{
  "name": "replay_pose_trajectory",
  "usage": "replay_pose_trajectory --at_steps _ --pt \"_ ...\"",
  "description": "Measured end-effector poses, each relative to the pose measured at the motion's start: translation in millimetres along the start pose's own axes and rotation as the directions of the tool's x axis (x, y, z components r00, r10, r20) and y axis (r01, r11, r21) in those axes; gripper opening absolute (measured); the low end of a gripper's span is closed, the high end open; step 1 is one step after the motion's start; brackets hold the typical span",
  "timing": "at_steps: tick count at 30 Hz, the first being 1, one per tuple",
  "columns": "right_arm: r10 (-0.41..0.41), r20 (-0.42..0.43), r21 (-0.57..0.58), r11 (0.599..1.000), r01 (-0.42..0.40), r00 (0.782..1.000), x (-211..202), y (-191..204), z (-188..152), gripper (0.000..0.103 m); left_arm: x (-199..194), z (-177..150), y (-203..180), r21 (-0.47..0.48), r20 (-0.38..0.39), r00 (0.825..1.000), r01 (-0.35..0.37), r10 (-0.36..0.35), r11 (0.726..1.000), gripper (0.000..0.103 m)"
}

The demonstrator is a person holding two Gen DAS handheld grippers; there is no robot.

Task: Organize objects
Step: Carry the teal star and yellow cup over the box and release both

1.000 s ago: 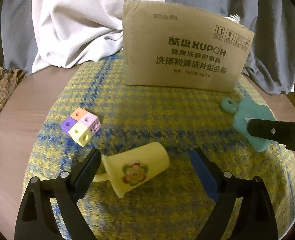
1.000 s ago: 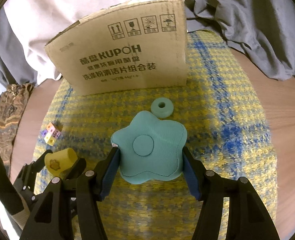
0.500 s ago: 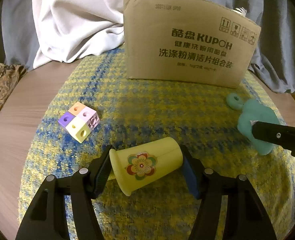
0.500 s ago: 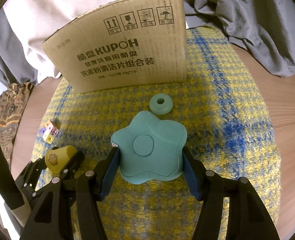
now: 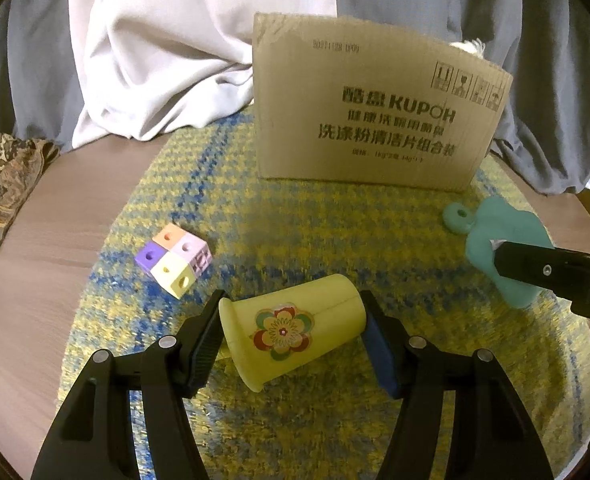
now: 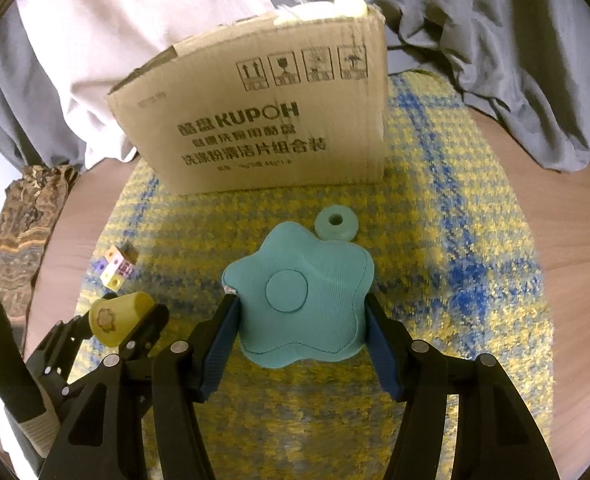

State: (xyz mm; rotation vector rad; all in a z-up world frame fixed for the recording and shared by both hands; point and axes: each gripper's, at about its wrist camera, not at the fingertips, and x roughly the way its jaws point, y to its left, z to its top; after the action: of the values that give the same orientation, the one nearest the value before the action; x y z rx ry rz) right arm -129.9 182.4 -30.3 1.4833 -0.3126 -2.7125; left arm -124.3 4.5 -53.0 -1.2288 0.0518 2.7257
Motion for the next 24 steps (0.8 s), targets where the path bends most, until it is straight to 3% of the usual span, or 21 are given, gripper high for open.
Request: replay_pose_trajectory --at_steps 14,24 --pt "-0.003 0.080 -0.037 0.999 0.006 0.997 -25.9 17.3 9.9 0.061 -21.9 29.4 0.8 0.017 0.052 0.999 -0.007 0.006 1.000 0.063" --pt "-0.094 0.239 -0.063 0.992 0.112 0.966 -59.2 28.0 29.1 0.061 -31.6 50.7 -3.1 0.030 0.080 0.997 -0.018 0.015 0.999 0.063"
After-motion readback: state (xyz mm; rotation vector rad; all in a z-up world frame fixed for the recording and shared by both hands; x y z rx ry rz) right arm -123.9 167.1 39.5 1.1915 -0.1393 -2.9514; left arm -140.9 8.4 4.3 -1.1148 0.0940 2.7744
